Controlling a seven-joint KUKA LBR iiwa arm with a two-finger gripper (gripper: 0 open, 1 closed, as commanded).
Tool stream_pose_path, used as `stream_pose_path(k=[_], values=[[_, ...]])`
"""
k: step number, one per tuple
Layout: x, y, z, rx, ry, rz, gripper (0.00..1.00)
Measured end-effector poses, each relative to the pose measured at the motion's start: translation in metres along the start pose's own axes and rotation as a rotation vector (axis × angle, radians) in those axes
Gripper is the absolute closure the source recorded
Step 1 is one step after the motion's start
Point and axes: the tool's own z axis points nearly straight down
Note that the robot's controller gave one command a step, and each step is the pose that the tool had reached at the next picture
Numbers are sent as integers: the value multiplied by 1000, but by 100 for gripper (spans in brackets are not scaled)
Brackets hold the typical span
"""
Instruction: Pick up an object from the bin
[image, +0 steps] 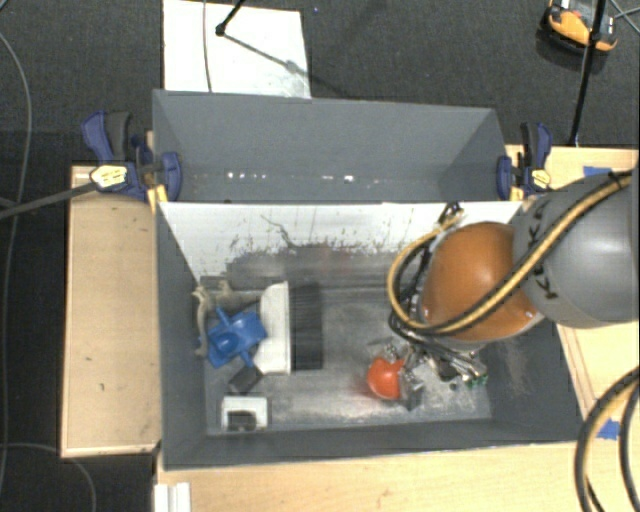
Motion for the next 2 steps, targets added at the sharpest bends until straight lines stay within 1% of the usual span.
stream_pose_path(k=[1, 2], values=[[0, 0, 0, 0, 0, 0, 100], [-25, -17, -189, 6, -12, -44, 100]])
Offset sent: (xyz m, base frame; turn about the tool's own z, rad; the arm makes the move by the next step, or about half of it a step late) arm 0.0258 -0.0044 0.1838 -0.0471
